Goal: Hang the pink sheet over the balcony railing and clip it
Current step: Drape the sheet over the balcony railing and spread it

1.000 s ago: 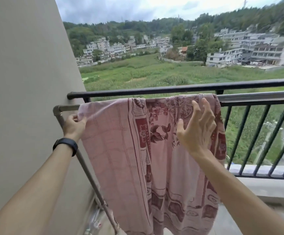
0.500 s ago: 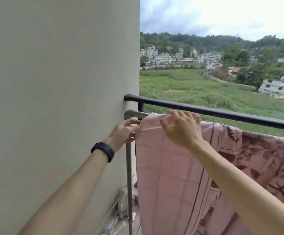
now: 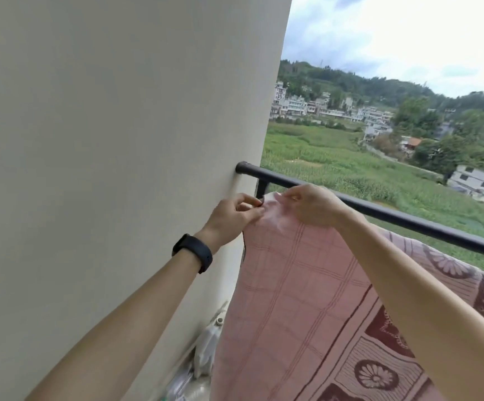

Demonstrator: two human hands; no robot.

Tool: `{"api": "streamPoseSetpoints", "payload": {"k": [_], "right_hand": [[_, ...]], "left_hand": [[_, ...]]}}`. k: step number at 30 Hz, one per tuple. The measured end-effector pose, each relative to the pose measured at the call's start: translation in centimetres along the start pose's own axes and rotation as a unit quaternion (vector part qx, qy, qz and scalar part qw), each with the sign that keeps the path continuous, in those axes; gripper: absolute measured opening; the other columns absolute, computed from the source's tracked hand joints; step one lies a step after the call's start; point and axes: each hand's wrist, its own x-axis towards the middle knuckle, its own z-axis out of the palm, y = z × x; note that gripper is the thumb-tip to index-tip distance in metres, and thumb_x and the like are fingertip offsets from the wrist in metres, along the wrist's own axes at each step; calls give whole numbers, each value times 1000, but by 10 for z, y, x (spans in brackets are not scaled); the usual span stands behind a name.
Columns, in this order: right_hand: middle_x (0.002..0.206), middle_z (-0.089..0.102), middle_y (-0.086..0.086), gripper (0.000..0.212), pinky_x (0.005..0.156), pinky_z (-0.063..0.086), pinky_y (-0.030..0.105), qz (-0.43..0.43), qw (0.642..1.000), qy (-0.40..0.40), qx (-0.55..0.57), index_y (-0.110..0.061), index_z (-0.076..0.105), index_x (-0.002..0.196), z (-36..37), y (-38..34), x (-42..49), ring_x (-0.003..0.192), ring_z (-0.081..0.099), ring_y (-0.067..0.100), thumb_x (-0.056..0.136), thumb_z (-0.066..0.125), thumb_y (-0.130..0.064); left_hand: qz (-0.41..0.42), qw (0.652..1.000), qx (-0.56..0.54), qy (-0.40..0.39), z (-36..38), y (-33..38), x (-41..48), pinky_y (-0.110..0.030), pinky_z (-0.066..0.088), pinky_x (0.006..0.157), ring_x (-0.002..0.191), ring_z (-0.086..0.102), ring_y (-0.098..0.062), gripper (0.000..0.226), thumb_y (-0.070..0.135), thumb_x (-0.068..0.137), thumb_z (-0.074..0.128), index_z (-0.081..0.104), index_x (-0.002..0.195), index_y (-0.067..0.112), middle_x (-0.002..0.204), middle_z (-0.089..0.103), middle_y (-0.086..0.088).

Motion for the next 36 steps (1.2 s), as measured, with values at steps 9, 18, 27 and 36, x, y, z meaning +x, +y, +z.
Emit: {"api": "streamPoseSetpoints", "payload": {"k": [9,18,27,36], "right_hand": [[87,69,-2,51,67,59,39,-14,990,64,-127,-30,67,97,25,-11,4,72,64,20,88,41,-73],[100,75,0,33,71,57,44,-39,976,213,-31,-32,71,111,51,-10,-1,86,68,29,98,50,-54],[90,73,3,42,65,51,37,-46,978,184,-84,-25,69,107,58,-24,9,72,64,26,103,37,-51],[102,72,-5,61,83,47,38,-32,967,161,-194,-33,60,123,44,19,-19,83,66,17,95,22,-72]], "left_hand": [[-42,998,20,-29,5,-35,-10,-17,48,67,82,66,-11,22,29,90,68,67,106,15,96,71,-1],[-5,998,12,63,7,-41,0,-26,53,84,85,66,-6,5,34,87,71,67,88,30,86,71,10],[15,992,64,111,-15,-46,16,-22,49,80,80,62,-3,8,30,91,67,68,95,23,82,66,14],[-27,995,8,100,7,-68,31,-31,52,86,92,66,-18,6,29,94,64,61,91,25,92,68,5]]}}
